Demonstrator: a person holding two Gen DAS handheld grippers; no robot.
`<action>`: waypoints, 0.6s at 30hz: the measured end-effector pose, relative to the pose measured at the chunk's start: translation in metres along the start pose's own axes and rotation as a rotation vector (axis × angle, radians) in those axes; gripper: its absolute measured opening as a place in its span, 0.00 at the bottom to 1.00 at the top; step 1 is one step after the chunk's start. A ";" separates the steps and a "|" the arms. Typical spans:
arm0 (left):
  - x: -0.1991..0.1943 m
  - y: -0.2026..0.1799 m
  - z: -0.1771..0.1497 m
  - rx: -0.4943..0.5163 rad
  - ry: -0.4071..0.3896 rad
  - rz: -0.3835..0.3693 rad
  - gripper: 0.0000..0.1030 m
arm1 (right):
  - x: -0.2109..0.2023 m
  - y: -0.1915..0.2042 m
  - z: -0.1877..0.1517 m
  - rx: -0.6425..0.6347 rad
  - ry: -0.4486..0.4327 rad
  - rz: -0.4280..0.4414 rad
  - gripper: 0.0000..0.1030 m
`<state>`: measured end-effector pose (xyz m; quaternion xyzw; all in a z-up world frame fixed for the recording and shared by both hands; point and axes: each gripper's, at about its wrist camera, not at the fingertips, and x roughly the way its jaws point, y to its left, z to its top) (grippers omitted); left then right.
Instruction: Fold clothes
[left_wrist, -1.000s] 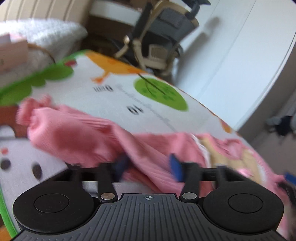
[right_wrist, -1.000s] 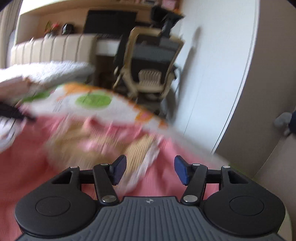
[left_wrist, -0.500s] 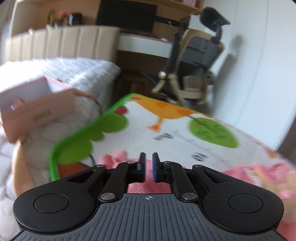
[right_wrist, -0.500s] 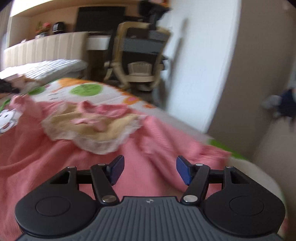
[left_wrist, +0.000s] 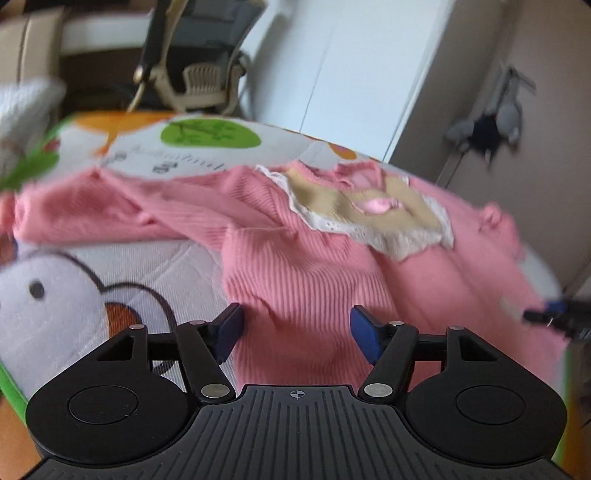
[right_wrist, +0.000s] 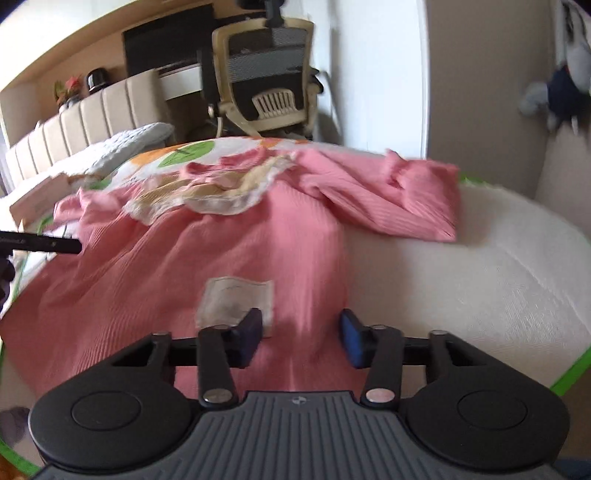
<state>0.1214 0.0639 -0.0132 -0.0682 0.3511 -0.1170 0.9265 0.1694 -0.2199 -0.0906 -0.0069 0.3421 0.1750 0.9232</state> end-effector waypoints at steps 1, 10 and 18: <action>-0.001 -0.004 -0.002 0.033 -0.001 0.022 0.40 | -0.002 0.005 0.000 -0.011 -0.003 0.004 0.13; -0.025 0.013 -0.010 0.090 0.010 0.140 0.24 | -0.023 -0.005 0.003 -0.050 -0.020 -0.070 0.21; -0.030 0.018 0.013 -0.103 -0.029 -0.015 0.51 | 0.007 -0.004 0.082 -0.272 -0.158 -0.305 0.55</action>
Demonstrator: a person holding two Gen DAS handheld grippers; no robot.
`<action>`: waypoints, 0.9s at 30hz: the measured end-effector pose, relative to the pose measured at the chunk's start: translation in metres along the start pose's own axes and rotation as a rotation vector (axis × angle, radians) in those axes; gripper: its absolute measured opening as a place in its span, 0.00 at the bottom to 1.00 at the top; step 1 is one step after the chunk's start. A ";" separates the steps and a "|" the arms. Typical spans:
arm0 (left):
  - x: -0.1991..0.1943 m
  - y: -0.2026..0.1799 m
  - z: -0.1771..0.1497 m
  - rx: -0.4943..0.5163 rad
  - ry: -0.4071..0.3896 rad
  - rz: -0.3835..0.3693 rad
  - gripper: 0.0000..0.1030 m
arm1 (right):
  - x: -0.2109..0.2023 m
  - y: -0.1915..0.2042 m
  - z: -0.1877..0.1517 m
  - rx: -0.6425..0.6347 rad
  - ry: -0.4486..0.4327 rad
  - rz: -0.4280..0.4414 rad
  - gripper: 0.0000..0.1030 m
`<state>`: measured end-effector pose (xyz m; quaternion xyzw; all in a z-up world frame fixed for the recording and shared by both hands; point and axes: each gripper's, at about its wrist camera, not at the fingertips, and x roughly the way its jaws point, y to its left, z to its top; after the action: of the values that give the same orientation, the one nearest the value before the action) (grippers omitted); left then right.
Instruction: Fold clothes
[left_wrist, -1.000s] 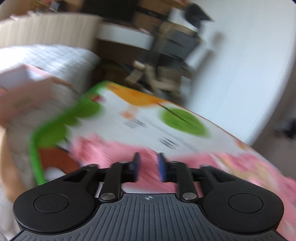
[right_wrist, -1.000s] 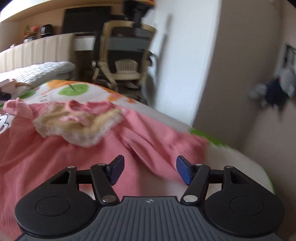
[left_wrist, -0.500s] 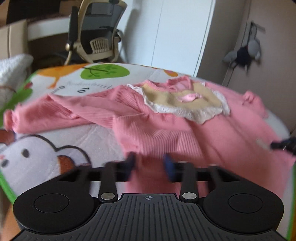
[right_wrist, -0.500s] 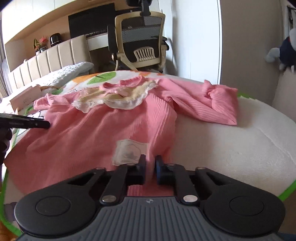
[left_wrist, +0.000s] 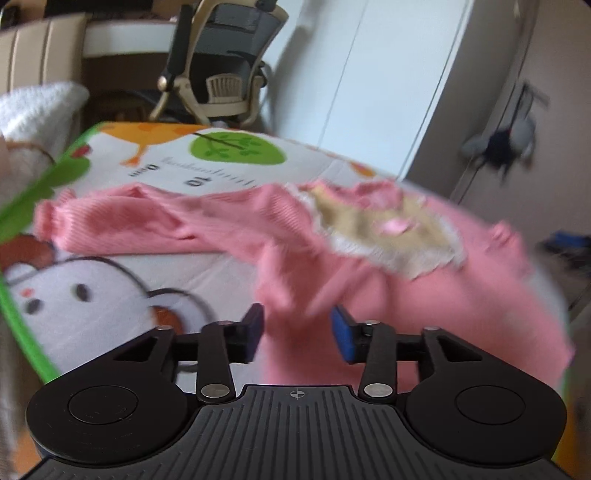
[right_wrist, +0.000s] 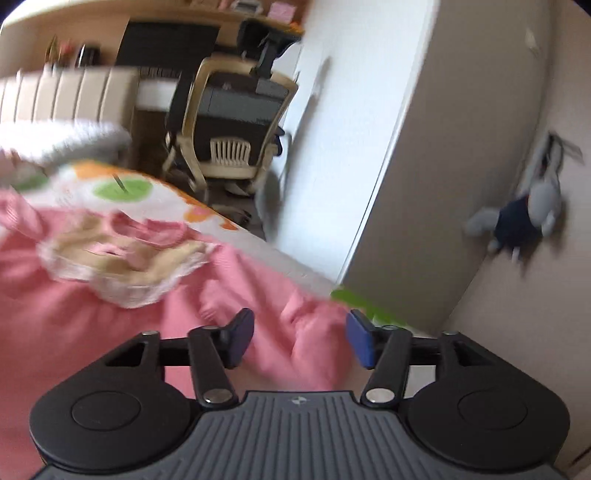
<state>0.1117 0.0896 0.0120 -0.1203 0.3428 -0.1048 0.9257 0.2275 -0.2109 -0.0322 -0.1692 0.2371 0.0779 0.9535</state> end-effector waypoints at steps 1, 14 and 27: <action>0.000 -0.002 0.003 -0.027 -0.005 -0.034 0.56 | 0.019 0.004 0.005 -0.026 0.019 -0.010 0.55; 0.024 -0.039 -0.016 -0.074 0.076 -0.404 0.92 | 0.061 -0.070 0.115 0.302 -0.114 -0.082 0.13; 0.035 -0.036 -0.040 -0.117 0.136 -0.434 0.97 | 0.086 0.153 0.172 0.201 -0.012 0.633 0.40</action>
<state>0.1070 0.0393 -0.0285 -0.2373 0.3759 -0.2894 0.8477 0.3409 -0.0007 0.0252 0.0081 0.2786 0.3476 0.8953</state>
